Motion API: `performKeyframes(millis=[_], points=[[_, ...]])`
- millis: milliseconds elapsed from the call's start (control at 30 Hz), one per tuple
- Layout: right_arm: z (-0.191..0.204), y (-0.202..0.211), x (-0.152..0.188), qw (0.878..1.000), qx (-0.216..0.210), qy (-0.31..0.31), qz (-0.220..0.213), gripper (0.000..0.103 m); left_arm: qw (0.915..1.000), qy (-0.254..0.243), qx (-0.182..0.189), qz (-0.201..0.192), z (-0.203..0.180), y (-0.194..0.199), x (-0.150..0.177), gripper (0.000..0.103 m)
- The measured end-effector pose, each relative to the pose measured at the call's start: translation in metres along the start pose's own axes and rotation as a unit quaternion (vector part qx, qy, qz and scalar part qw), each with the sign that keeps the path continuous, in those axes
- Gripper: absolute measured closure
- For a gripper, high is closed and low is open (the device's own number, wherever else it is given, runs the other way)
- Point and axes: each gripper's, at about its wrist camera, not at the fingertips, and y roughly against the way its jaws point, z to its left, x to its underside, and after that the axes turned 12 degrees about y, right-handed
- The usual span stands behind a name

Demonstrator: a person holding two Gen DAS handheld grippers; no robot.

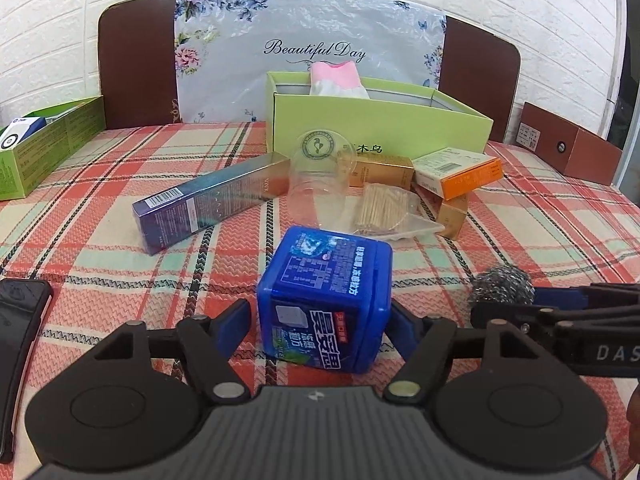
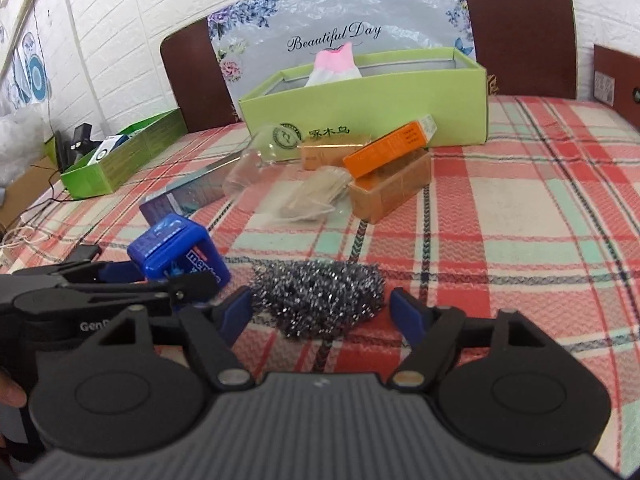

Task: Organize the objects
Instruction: 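Grasp the steel wool scrubber with right tool while left tool grasps blue round container, then carry scrubber and blue container into the lime-green box and open both tools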

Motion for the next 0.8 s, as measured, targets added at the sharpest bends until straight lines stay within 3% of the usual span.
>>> performKeyframes(millis=[200, 333, 800], points=[[-0.002, 0.000, 0.001, 1.000, -0.005, 0.002, -0.005, 0.064, 1.0000, -0.004, -0.001, 0.000, -0.004, -0.001, -0.002, 0.039], [-0.002, 0.006, 0.001, 1.000, -0.008, 0.006, -0.015, 0.071, 0.9999, -0.002, 0.010, -0.006, -0.008, 0.005, -0.008, 0.040], [-0.015, 0.043, -0.032, 0.995, 0.011, 0.025, -0.097, 0.072, 0.9963, -0.031, 0.038, -0.071, -0.031, 0.024, -0.052, 0.043]])
